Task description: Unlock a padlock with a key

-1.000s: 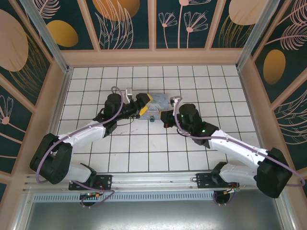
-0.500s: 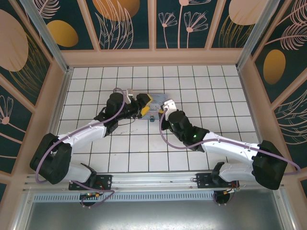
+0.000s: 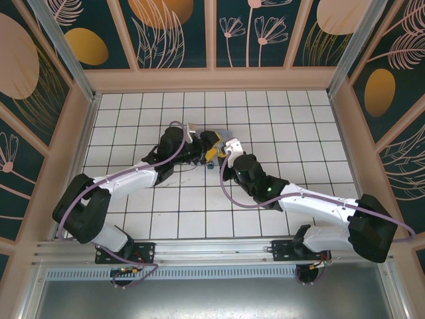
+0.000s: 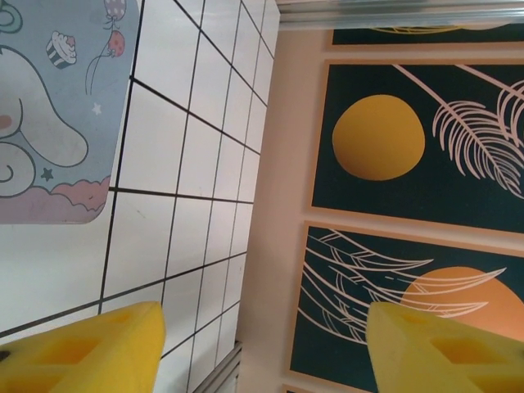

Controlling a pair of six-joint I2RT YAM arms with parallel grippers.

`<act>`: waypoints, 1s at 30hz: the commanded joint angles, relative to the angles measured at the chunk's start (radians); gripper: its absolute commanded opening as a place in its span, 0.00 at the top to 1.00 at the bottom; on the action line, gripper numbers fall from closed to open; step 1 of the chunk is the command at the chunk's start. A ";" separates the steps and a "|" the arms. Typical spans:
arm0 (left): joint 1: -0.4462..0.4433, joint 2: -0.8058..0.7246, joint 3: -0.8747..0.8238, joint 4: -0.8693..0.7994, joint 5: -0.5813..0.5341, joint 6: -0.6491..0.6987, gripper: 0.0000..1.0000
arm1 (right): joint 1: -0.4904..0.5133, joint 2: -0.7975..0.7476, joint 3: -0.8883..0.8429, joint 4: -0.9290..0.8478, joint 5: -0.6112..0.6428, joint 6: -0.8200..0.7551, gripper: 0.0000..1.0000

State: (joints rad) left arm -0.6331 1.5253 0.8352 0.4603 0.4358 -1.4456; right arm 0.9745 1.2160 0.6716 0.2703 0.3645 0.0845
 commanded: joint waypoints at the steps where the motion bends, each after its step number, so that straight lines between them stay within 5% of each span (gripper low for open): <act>1: -0.007 0.016 0.018 0.037 -0.016 -0.024 0.38 | 0.006 0.008 -0.014 0.034 -0.015 0.007 1.00; 30: -0.024 0.036 0.021 0.044 -0.008 -0.016 0.83 | 0.007 0.033 -0.006 0.043 -0.013 0.018 1.00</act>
State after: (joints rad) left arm -0.6495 1.5497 0.8352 0.4713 0.4332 -1.4528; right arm 0.9745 1.2369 0.6712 0.2745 0.3576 0.0875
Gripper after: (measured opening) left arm 0.177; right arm 0.050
